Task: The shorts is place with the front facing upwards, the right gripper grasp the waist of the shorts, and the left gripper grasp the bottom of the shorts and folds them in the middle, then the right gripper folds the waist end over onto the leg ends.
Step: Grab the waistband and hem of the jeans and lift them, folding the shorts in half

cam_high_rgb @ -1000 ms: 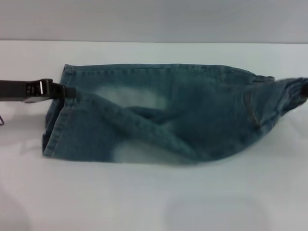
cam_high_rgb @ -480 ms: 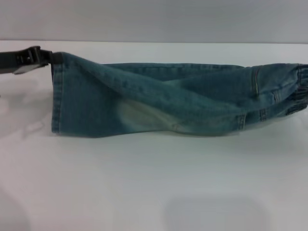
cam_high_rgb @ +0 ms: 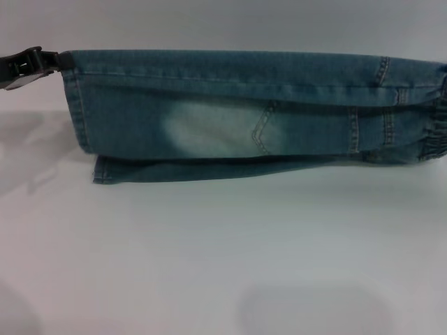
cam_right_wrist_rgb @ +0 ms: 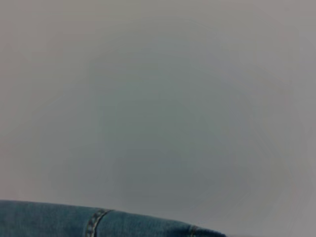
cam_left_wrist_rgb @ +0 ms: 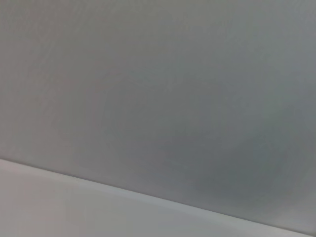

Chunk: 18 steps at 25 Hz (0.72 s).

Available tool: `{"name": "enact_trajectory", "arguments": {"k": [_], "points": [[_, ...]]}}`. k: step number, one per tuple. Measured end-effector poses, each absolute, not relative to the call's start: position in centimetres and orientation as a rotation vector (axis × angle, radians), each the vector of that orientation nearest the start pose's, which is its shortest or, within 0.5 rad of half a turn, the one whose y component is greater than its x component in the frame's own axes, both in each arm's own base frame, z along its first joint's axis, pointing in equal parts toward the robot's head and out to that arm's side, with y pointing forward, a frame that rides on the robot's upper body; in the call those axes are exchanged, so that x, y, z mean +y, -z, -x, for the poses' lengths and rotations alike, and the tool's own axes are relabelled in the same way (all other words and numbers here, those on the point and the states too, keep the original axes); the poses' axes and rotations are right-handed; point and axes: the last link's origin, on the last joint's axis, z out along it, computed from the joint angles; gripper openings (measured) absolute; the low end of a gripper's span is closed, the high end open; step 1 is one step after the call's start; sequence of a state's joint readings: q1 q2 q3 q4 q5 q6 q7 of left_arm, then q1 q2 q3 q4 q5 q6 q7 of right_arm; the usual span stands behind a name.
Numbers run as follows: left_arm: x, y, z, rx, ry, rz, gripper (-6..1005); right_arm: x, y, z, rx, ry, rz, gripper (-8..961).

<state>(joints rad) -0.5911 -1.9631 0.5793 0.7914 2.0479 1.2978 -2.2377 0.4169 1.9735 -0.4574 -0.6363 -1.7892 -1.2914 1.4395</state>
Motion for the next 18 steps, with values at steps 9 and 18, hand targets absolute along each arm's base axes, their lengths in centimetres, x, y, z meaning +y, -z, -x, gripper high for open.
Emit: {"name": "enact_trajectory", "arguments": {"k": [9, 18], "points": [[40.4, -9.0, 28.2, -1.417, 0.709, 2.072, 127, 36.3, -9.0, -34.4, 0.900, -0.720, 2.010, -1], [40.8, -8.0, 28.0, -1.404, 0.637, 2.095, 132, 38.3, -8.1, -33.6, 0.890, -0.685, 1.989, -1]]}}
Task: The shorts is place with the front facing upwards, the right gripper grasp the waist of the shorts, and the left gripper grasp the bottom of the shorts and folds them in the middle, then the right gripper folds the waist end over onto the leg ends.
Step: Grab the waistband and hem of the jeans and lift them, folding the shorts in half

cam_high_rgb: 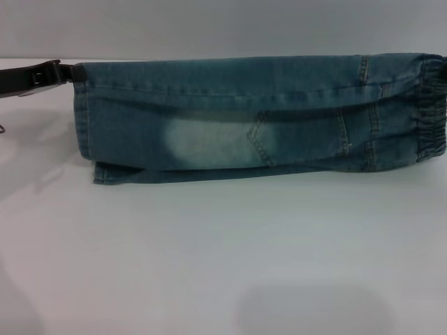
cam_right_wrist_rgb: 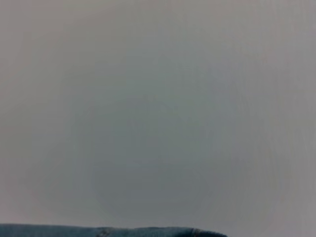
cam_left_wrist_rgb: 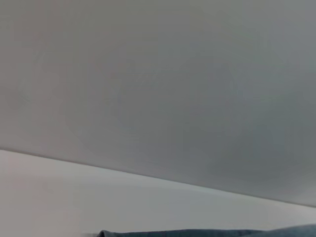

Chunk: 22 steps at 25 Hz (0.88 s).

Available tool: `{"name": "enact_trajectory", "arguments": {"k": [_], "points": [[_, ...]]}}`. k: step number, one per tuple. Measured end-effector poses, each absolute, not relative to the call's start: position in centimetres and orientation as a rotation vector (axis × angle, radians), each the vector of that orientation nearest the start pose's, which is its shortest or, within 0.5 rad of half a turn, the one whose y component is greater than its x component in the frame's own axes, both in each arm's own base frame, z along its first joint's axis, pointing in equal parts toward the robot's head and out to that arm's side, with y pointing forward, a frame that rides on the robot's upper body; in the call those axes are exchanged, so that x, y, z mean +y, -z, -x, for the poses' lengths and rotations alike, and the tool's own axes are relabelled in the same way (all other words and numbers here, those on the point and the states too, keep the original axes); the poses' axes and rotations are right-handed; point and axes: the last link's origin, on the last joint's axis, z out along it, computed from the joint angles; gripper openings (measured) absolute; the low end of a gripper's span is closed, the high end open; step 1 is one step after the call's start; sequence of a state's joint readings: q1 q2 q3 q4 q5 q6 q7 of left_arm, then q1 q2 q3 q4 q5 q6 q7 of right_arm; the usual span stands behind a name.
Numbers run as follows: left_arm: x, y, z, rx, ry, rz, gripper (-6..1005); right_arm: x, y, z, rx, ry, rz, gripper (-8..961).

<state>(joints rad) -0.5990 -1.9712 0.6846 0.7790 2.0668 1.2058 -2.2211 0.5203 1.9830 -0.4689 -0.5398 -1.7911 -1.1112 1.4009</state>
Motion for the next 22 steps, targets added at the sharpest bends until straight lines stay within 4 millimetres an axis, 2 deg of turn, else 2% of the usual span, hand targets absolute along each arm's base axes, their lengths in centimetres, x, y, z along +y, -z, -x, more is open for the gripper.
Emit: {"name": "enact_trajectory", "arguments": {"k": [11, 22], "points": [[41.0, -6.4, 27.9, -1.382, 0.576, 2.103, 137, 39.2, -6.1, -33.7, 0.926, -0.631, 1.960, -2], [41.6, -4.6, 27.2, -1.335, 0.491, 2.127, 143, 39.6, -5.3, -34.6, 0.965, -0.560, 1.879, -2]]}}
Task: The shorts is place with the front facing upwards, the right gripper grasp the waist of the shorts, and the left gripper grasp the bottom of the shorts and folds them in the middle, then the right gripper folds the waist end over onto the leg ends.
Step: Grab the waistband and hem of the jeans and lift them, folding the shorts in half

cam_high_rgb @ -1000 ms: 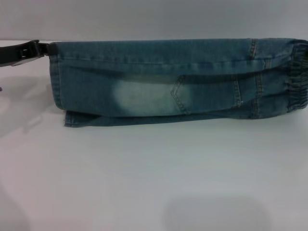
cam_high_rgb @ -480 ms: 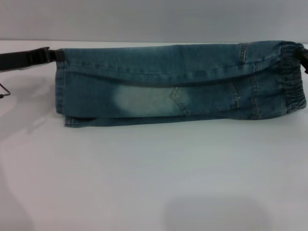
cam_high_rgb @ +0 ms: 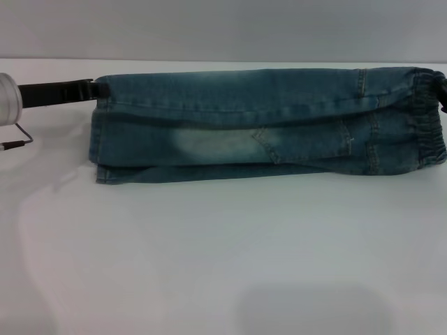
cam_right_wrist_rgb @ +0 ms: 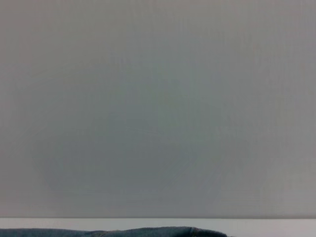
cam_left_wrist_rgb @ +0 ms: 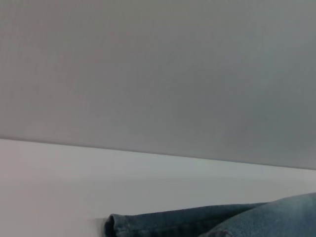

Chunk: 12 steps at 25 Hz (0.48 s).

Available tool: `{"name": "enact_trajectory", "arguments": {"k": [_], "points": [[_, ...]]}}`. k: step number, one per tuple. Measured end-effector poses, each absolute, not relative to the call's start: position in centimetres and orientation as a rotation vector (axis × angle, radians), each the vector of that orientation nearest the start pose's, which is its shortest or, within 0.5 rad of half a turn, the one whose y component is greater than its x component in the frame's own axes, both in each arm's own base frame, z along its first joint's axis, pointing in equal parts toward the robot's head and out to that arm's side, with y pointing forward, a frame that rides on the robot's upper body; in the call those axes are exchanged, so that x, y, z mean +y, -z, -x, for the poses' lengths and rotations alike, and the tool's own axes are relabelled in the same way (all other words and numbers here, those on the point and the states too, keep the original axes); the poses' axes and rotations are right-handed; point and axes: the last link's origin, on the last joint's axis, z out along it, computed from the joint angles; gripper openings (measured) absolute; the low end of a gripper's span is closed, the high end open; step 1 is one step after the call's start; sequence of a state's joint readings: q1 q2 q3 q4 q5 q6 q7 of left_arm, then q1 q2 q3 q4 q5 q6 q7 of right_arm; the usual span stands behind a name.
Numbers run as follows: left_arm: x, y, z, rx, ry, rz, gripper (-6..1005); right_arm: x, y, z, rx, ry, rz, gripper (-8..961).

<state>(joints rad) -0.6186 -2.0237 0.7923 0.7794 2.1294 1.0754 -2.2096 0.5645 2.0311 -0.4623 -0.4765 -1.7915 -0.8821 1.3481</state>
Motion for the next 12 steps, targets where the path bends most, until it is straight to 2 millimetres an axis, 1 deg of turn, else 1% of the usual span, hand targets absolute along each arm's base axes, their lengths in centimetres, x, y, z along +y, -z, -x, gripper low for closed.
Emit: {"name": "enact_trajectory", "arguments": {"k": [6, 12], "points": [[42.0, -3.8, 26.8, -1.301, 0.459, 2.130, 146, 39.9, -5.1, -35.0, 0.984, -0.527, 1.856, -1], [42.2, -3.2, 26.5, -1.287, 0.449, 2.126, 150, 40.0, -5.2, -35.4, 0.995, -0.501, 1.835, 99]]}}
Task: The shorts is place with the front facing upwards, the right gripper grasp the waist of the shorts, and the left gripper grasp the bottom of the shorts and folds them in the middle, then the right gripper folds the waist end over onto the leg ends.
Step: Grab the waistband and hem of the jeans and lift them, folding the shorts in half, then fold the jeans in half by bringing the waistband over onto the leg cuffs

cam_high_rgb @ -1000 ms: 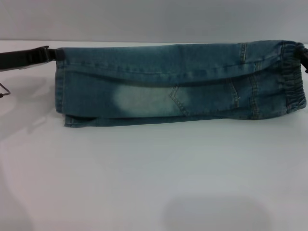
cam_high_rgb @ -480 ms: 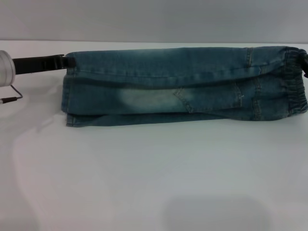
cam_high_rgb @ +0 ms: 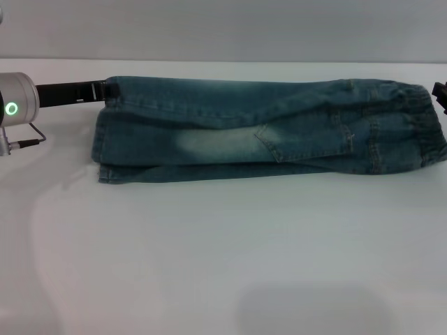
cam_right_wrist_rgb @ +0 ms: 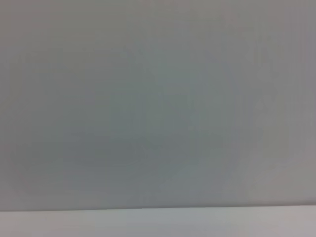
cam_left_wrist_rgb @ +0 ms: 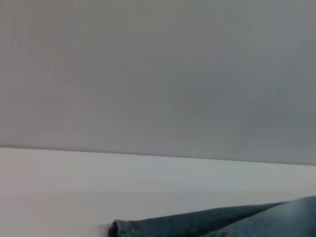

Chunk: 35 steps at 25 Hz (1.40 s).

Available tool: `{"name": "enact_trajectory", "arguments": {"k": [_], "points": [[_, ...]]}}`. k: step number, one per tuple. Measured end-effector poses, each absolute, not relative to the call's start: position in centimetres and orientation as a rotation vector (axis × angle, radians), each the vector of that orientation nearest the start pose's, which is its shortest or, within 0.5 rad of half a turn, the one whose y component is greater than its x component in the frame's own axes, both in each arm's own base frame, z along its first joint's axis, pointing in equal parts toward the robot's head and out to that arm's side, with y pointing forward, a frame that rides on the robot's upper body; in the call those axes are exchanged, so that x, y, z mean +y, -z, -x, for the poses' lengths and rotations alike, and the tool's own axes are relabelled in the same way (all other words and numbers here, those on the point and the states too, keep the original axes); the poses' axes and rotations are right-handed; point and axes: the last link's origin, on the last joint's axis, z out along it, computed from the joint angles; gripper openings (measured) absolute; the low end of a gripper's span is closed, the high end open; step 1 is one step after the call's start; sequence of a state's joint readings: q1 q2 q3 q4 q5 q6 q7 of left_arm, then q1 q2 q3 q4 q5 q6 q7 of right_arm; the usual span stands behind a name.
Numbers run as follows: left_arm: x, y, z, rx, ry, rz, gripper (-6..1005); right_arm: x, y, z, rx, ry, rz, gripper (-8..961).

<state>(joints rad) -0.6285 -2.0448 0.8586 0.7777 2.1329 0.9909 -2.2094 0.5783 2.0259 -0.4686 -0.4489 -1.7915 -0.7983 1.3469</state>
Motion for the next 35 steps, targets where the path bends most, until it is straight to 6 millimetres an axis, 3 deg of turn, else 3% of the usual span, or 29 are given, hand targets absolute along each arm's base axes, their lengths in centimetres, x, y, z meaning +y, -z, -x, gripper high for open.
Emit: {"name": "enact_trajectory", "arguments": {"k": [10, 18, 21, 26, 27, 35], "points": [[42.5, -2.8, 26.6, -1.258, 0.428, 2.099, 155, 39.8, -4.9, -36.0, 1.018, -0.474, 1.799, 386], [42.5, -3.0, 26.6, -1.246, 0.425, 2.097, 432, 39.2, -5.6, -36.4, 1.021, -0.500, 1.759, 507], [42.4, -3.1, 26.2, -1.205, 0.435, 2.134, 591, 38.6, -6.5, -36.3, 1.017, -0.564, 1.731, 506], [42.3, -3.0, 25.7, -1.167, 0.473, 2.169, 761, 37.2, -8.2, -35.5, 1.045, -0.725, 1.760, 504], [42.0, -3.2, 25.1, -1.122, 0.558, 2.195, 795, 37.1, -8.7, -35.3, 1.047, -0.749, 1.766, 504], [41.2, -3.7, 24.1, -1.017, 0.737, 2.227, 800, 36.6, -12.8, -33.0, 1.087, -0.903, 1.917, 503]]}}
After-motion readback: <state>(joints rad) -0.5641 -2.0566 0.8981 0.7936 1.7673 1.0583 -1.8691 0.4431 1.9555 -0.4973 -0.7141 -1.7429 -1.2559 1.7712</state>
